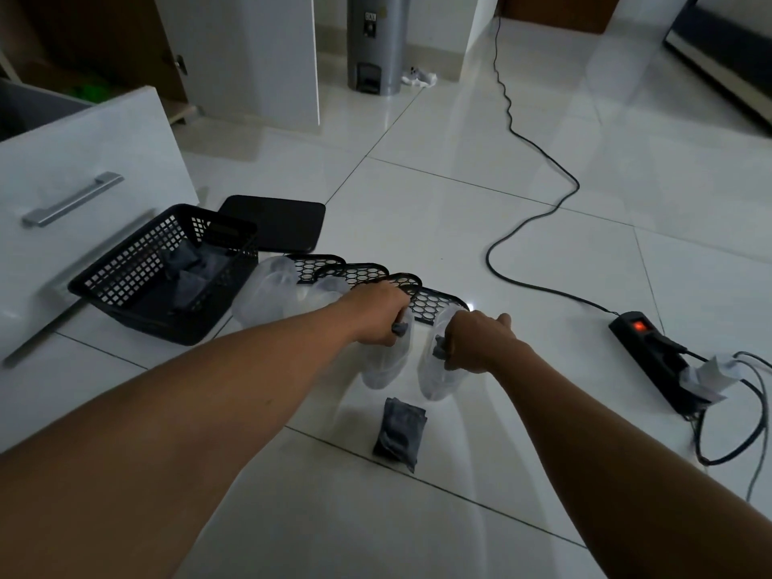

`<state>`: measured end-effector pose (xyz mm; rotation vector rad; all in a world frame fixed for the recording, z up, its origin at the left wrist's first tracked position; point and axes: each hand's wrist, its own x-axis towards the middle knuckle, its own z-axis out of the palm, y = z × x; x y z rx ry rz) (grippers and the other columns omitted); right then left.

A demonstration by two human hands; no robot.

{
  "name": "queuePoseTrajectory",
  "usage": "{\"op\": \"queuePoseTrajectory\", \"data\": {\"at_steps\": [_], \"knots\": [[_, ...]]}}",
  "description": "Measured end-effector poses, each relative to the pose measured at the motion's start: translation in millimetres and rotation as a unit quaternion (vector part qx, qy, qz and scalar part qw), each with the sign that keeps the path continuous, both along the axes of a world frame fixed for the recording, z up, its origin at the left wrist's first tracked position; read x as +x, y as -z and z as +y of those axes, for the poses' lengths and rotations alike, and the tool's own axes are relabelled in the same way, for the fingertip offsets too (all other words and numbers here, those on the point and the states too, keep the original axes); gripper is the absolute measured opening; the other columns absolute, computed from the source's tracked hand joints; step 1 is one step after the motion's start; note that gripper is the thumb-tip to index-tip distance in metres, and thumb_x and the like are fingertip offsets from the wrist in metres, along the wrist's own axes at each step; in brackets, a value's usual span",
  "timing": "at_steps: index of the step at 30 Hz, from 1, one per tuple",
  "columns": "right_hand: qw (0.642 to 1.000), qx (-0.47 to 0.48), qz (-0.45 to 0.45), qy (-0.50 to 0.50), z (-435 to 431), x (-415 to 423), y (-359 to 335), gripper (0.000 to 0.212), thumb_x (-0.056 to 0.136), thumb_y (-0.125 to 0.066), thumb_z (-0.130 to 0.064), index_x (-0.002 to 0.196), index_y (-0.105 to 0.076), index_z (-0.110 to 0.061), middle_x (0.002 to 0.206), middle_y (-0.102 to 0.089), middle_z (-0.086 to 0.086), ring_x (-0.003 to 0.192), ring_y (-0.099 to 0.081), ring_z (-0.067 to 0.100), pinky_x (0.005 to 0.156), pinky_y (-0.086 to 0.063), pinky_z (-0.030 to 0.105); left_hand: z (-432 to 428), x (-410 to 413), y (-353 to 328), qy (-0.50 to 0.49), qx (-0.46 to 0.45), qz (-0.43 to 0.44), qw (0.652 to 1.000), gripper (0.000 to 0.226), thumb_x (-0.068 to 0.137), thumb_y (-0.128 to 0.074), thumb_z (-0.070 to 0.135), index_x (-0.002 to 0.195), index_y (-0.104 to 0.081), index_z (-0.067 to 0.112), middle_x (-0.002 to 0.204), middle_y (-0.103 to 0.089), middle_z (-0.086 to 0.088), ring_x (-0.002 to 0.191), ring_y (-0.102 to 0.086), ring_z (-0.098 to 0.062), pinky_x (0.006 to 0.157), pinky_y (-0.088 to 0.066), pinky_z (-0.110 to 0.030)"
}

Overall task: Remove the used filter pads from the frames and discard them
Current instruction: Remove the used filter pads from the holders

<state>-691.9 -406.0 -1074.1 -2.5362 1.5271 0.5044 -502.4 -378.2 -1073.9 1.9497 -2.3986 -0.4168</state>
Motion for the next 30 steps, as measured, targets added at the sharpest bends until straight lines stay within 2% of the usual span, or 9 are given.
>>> {"op": "queuePoseTrajectory", "data": {"at_steps": [4, 7, 10, 12, 16, 19, 22, 26, 30], "knots": [[0.998, 0.057, 0.029, -0.015, -7.1, 4.5, -1.4, 0.045, 0.079, -0.068, -0.052, 0.108, -0.062, -0.02, 0.089, -0.057, -0.004, 0.095, -0.052, 0.023, 0.091, -0.033, 0.049, 1.6, 0.7, -1.8, 0.065, 0.039, -0.073, 0.994, 0.016, 0.076, -0.068, 0.04, 0.079, -0.067, 0.025, 0.081, -0.06, 0.011, 0.077, -0.053, -0.014, 0.081, -0.032, -0.038], [0.996, 0.077, 0.044, -0.013, -7.1, 9.1, 1.4, 0.039, 0.082, -0.063, -0.055, 0.104, -0.06, -0.023, 0.082, -0.052, -0.004, 0.092, -0.046, 0.023, 0.096, -0.033, 0.052, 1.3, 0.3, -1.6, 0.091, 0.049, -0.111, 0.988, 0.021, 0.083, -0.059, 0.04, 0.069, -0.063, 0.024, 0.071, -0.054, 0.013, 0.082, -0.055, -0.016, 0.092, -0.028, -0.047], [0.999, 0.038, 0.029, -0.004, -4.2, 11.1, 8.9, 0.039, 0.084, -0.067, -0.046, 0.109, -0.059, -0.017, 0.09, -0.057, -0.002, 0.089, -0.051, 0.023, 0.097, -0.031, 0.05, 2.8, -0.4, 5.8, 0.097, 0.004, -0.14, 0.985, 0.016, 0.079, -0.068, 0.041, 0.083, -0.066, 0.025, 0.087, -0.064, 0.005, 0.094, -0.059, -0.02, 0.089, -0.029, -0.046], [1.0, 0.023, 0.02, 0.002, -4.0, 11.2, 12.6, 0.036, 0.084, -0.069, -0.037, 0.111, -0.061, -0.015, 0.095, -0.061, 0.0, 0.093, -0.056, 0.025, 0.097, -0.031, 0.048, 3.8, -1.0, 11.3, 0.092, -0.022, -0.157, 0.983, 0.024, 0.077, -0.073, 0.041, 0.093, -0.066, 0.025, 0.094, -0.064, 0.002, 0.098, -0.058, -0.023, 0.085, -0.029, -0.044], [0.999, 0.047, 0.021, 0.008, -10.0, 15.1, 3.7, 0.038, 0.079, -0.074, -0.037, 0.11, -0.065, -0.017, 0.099, -0.061, 0.001, 0.1, -0.057, 0.026, 0.089, -0.034, 0.045, 3.7, -2.9, 11.3, 0.106, -0.064, -0.164, 0.979, 0.023, 0.074, -0.074, 0.042, 0.088, -0.067, 0.024, 0.083, -0.054, 0.005, 0.093, -0.06, -0.022, 0.086, -0.03, -0.044], [0.999, 0.032, -0.014, 0.023, -27.0, 22.7, -12.4, 0.028, 0.078, -0.074, -0.029, 0.104, -0.068, -0.017, 0.094, -0.059, 0.001, 0.09, -0.055, 0.023, 0.083, -0.042, 0.04, 1.1, 8.2, 2.6, 0.071, -0.076, -0.095, 0.99, 0.023, 0.074, -0.067, 0.048, 0.078, -0.067, 0.025, 0.08, -0.063, 0.008, 0.087, -0.062, -0.02, 0.087, -0.029, -0.042], [0.998, 0.021, -0.042, 0.035, -46.8, 43.3, -21.8, 0.025, 0.072, -0.075, -0.019, 0.095, -0.068, -0.016, 0.087, -0.061, 0.002, 0.089, -0.059, 0.026, 0.086, -0.046, 0.042, 3.5, 32.5, -8.1, 0.042, -0.111, -0.06, 0.991, 0.036, 0.081, -0.059, 0.06, 0.081, -0.067, 0.025, 0.078, -0.063, 0.011, 0.084, -0.061, -0.016, 0.091, -0.033, -0.042], [0.994, 0.021, -0.105, 0.006, -61.8, 96.7, -22.4, 0.018, 0.075, -0.071, -0.019, 0.092, -0.069, -0.013, 0.083, -0.064, 0.003, 0.087, -0.062, 0.027, 0.092, -0.05, 0.051, 15.9, 88.0, -15.9, -0.048, -0.139, -0.069, 0.987, 0.028, 0.082, -0.054, 0.05, 0.078, -0.066, 0.025, 0.079, -0.068, 0.008, 0.084, -0.065, -0.017, 0.092, -0.033, -0.042], [0.983, 0.021, -0.181, -0.025, -55.7, 168.1, -20.0, 0.015, 0.079, -0.065, -0.024, 0.09, -0.067, -0.015, 0.087, -0.065, 0.005, 0.086, -0.063, 0.027, 0.092, -0.05, 0.05, 42.9, 165.2, -21.4, -0.193, -0.137, -0.094, 0.967, 0.028, 0.082, -0.051, 0.047, 0.073, -0.064, 0.023, 0.076, -0.066, 0.006, 0.081, -0.065, -0.02, 0.095, -0.034, -0.043]]}}
